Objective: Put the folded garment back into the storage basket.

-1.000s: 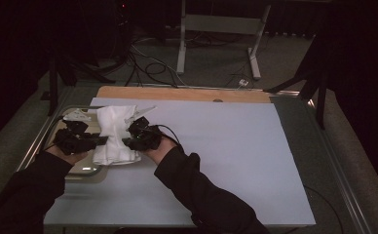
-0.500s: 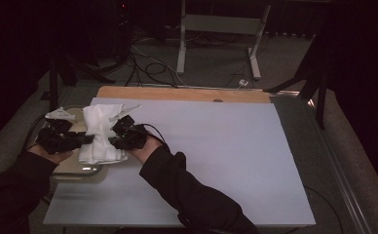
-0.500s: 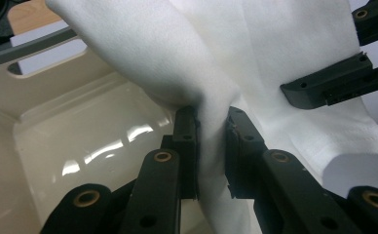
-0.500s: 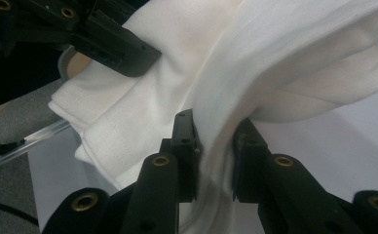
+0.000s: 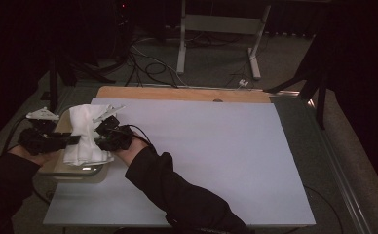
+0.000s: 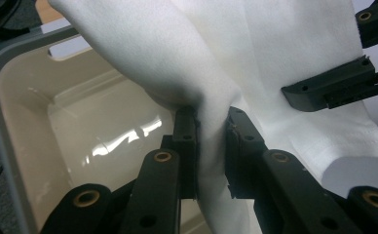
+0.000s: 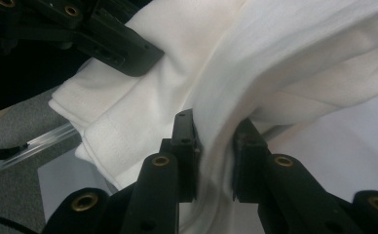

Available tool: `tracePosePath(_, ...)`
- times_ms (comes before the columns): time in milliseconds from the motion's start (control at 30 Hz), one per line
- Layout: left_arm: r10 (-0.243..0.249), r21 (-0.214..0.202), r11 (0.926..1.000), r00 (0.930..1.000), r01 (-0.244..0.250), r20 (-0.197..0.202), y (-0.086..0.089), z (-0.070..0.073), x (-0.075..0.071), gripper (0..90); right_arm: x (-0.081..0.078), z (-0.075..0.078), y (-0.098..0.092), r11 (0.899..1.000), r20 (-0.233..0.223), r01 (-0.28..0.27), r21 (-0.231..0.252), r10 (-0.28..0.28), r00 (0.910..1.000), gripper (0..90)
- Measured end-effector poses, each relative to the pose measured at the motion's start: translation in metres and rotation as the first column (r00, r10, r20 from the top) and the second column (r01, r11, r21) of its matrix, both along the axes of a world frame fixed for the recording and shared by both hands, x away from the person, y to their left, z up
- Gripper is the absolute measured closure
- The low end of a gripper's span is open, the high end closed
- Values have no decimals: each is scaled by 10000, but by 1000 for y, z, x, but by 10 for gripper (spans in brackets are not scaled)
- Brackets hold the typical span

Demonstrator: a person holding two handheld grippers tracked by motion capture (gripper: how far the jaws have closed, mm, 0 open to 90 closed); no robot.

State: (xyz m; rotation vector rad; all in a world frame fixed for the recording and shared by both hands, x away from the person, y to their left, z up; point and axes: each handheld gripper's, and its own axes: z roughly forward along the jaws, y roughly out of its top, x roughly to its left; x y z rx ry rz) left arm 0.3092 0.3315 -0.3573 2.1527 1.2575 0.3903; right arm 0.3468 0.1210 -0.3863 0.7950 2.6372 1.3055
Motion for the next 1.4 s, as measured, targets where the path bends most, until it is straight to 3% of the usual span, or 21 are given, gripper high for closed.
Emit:
tracePosePath(400, 194, 56, 9998, 9998, -194, -67, 19, -2, 0, 771, -5, 0, 28, 9998, 288, -64, -201, 70, 9996, 758)
tracePosePath(700, 277, 55, 9996, 9996, -276, -105, 29, -3, 2, 771, -5, -2, 40, 9998, 208, 145, -136, -142, 9997, 758)
tracePosePath(1100, 369, 97, 9993, 9993, -369, 31, 41, -1, 9, 767, -7, -2, 53, 9969, 145, 773, 113, -774, 9969, 758)
tracePosePath(1400, 404, 340, 9986, 9992, -405, 33, 43, -10, 16, 767, -4, -11, 59, 9932, -43, 1143, 217, -1142, 9934, 758)
